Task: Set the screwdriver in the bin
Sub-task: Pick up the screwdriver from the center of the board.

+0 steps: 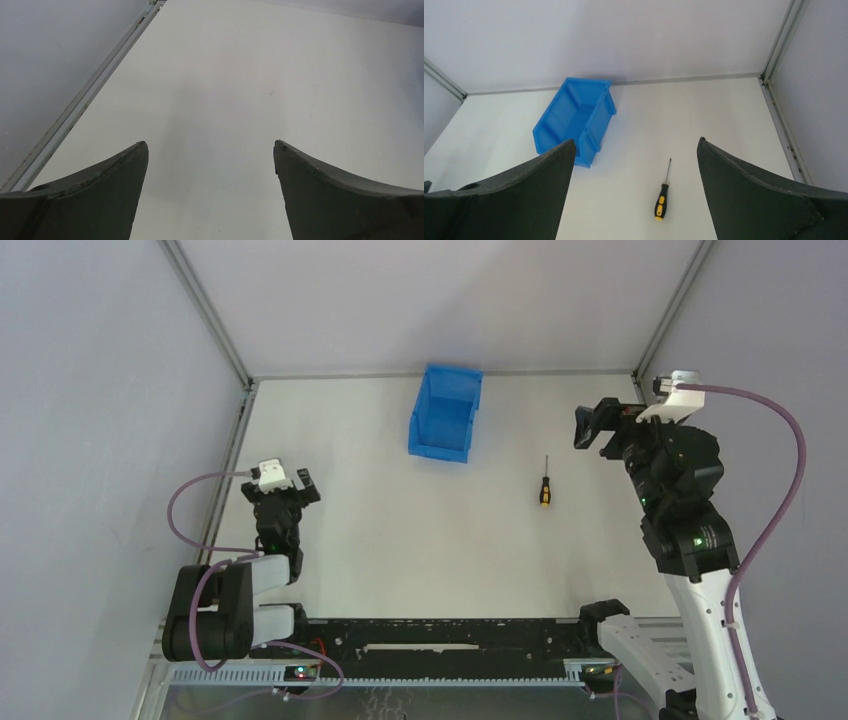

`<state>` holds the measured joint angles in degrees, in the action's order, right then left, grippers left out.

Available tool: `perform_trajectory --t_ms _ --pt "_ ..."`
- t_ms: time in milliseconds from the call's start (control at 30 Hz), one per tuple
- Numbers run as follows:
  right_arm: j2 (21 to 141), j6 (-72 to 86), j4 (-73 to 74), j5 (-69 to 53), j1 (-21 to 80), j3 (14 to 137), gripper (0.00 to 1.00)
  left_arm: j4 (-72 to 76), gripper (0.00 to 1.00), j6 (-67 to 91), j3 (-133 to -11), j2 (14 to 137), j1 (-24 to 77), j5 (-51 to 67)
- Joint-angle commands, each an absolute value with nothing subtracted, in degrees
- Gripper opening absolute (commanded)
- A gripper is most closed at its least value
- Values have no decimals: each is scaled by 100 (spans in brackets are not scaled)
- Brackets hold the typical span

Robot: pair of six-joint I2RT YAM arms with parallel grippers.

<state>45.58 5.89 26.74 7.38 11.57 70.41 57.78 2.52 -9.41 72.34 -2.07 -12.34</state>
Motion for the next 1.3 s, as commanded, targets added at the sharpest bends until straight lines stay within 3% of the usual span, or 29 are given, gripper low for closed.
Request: perform_trajectory --t_ms 0,1267 --pt "4677 523 3028 813 1187 7198 100 5977 100 141 -1125 7198 -235 -1302" --pt "9134 1020 1522 124 497 5728 96 5977 100 141 -1132 7203 -236 -1303"
